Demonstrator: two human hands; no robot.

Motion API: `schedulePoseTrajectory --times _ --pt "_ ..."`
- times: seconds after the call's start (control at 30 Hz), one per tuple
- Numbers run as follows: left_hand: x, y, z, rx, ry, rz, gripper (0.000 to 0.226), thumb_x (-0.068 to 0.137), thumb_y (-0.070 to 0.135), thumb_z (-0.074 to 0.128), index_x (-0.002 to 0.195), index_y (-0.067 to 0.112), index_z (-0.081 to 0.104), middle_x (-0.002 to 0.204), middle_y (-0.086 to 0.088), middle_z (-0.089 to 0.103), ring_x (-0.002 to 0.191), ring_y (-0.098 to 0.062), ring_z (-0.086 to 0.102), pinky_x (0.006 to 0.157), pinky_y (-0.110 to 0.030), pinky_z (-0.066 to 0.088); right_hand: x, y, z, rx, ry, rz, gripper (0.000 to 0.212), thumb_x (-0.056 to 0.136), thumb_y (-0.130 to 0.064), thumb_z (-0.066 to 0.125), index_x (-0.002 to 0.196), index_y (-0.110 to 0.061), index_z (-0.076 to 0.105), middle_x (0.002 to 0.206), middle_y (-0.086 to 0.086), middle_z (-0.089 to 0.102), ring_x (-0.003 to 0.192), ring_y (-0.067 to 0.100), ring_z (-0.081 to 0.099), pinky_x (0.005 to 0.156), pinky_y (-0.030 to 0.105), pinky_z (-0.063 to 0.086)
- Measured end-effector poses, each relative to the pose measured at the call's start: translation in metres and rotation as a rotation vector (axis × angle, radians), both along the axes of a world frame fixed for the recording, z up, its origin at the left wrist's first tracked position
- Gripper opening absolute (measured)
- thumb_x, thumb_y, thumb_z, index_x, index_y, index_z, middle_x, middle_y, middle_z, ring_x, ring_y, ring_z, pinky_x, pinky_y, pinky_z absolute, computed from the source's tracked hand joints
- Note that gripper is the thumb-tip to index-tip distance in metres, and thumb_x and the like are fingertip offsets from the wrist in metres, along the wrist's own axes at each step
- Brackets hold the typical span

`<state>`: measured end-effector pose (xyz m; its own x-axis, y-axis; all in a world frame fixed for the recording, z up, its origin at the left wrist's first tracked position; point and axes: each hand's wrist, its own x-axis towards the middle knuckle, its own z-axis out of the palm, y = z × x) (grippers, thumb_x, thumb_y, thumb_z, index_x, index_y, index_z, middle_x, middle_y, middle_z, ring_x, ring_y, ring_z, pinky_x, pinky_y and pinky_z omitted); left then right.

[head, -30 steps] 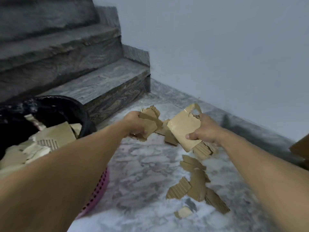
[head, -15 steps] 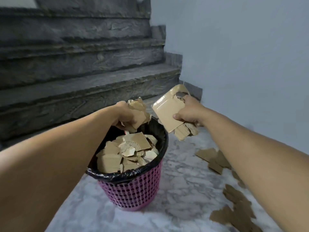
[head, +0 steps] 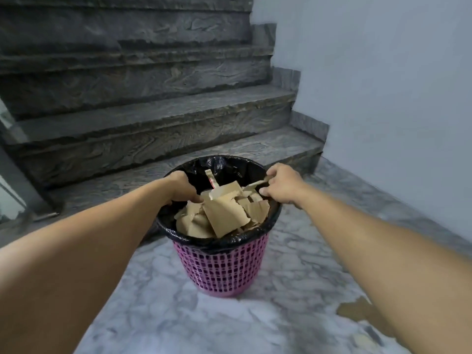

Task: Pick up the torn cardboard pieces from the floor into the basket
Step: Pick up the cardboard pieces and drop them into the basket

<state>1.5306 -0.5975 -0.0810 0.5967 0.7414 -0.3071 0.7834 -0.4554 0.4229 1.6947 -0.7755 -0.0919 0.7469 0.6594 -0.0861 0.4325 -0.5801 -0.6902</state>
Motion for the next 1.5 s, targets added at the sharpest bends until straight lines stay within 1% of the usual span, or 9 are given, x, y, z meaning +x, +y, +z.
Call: schedulePoseTrajectory --times 0.17,0.3,0.53,0.7,0.97,1.17,1.27,1.37,1.5 --pt "0.022 -0.057 0.02 0.085 -0.188 -0.1 0.028 0.078 0.025 0.077 0.093 0.004 0.065 0.088 -0.014 0.065 0.076 -0.025 0.061 0.074 -0.038 0.057 0.009 -0.076 0.019 0.078 0.108 -0.113 0.024 0.082 -0.008 0.075 0.1 -0.01 0.061 0.097 0.013 0.064 0.082 0.026 0.065 0.073 0.041 0.061" --pt "0.039 -0.11 0.026 0.002 -0.273 -0.207 0.027 0.081 0.021 0.075 0.101 0.013 0.059 0.083 -0.009 0.066 0.069 -0.019 0.062 0.066 -0.035 0.058 0.012 -0.142 0.021 0.089 0.126 -0.17 0.014 0.087 0.0 0.068 0.086 -0.009 0.058 0.089 0.016 0.063 0.077 0.024 0.063 0.066 0.036 0.056" --pt "0.063 -0.204 0.002 -0.064 -0.144 -0.431 0.024 0.082 0.02 0.076 0.096 0.009 0.061 0.079 -0.01 0.066 0.065 -0.019 0.064 0.062 -0.03 0.058 0.013 -0.253 -0.008 0.011 0.173 -0.34 0.013 0.082 0.004 0.069 0.085 -0.005 0.06 0.072 0.018 0.063 0.063 0.026 0.058 0.056 0.033 0.05" --pt "0.1 -0.246 -0.048 -0.101 0.002 -0.579 0.036 0.08 0.025 0.077 0.108 0.008 0.06 0.101 -0.019 0.07 0.087 -0.028 0.07 0.077 -0.04 0.06 0.022 -0.304 -0.049 -0.102 0.223 -0.417 0.012 0.087 -0.009 0.071 0.091 -0.006 0.059 0.084 0.018 0.059 0.075 0.029 0.058 0.064 0.036 0.051" --pt "0.161 -0.298 -0.18 -0.089 0.178 -0.784 0.079 0.071 0.039 0.082 0.137 0.013 0.047 0.136 -0.007 0.05 0.123 -0.025 0.05 0.097 -0.032 0.044 0.04 -0.341 -0.154 -0.357 0.368 -0.579 0.017 0.088 -0.018 0.07 0.091 -0.006 0.058 0.096 0.016 0.064 0.09 0.029 0.065 0.078 0.043 0.058" --pt "0.184 -0.328 -0.27 0.016 0.281 -0.991 0.119 0.061 0.054 0.082 0.15 0.015 0.013 0.153 -0.011 0.019 0.141 -0.031 0.018 0.111 -0.045 0.032 0.058 -0.339 -0.226 -0.467 0.459 -0.736 0.029 0.087 -0.027 0.067 0.102 -0.003 0.064 0.104 0.019 0.065 0.082 0.029 0.061 0.083 0.049 0.059" --pt "0.191 -0.335 -0.304 0.115 0.301 -1.037 0.127 0.056 0.063 0.08 0.15 0.018 0.008 0.151 -0.009 0.016 0.138 -0.032 0.02 0.109 -0.048 0.034 0.07 -0.32 -0.255 -0.445 0.51 -0.872 0.069 0.074 -0.055 0.07 0.118 -0.005 0.053 0.12 0.018 0.056 0.098 0.031 0.059 0.083 0.042 0.055" --pt "0.197 -0.336 -0.324 0.234 0.257 -1.06 0.115 0.056 0.06 0.081 0.145 0.019 0.019 0.137 -0.008 0.027 0.127 -0.028 0.029 0.102 -0.042 0.037 0.08 -0.299 -0.278 -0.474 0.493 -0.933 0.101 0.067 -0.067 0.071 0.14 -0.009 0.032 0.143 0.017 0.03 0.131 0.036 0.035 0.095 0.042 0.042" --pt "0.218 -0.321 -0.336 0.057 0.126 -0.962 0.082 0.061 0.039 0.086 0.128 0.023 0.043 0.128 -0.002 0.033 0.121 -0.023 0.033 0.098 -0.038 0.044 0.092 -0.279 -0.294 -0.568 0.371 -0.952 0.103 0.058 -0.064 0.081 0.133 -0.01 0.036 0.137 0.015 0.029 0.127 0.034 0.032 0.087 0.043 0.043"
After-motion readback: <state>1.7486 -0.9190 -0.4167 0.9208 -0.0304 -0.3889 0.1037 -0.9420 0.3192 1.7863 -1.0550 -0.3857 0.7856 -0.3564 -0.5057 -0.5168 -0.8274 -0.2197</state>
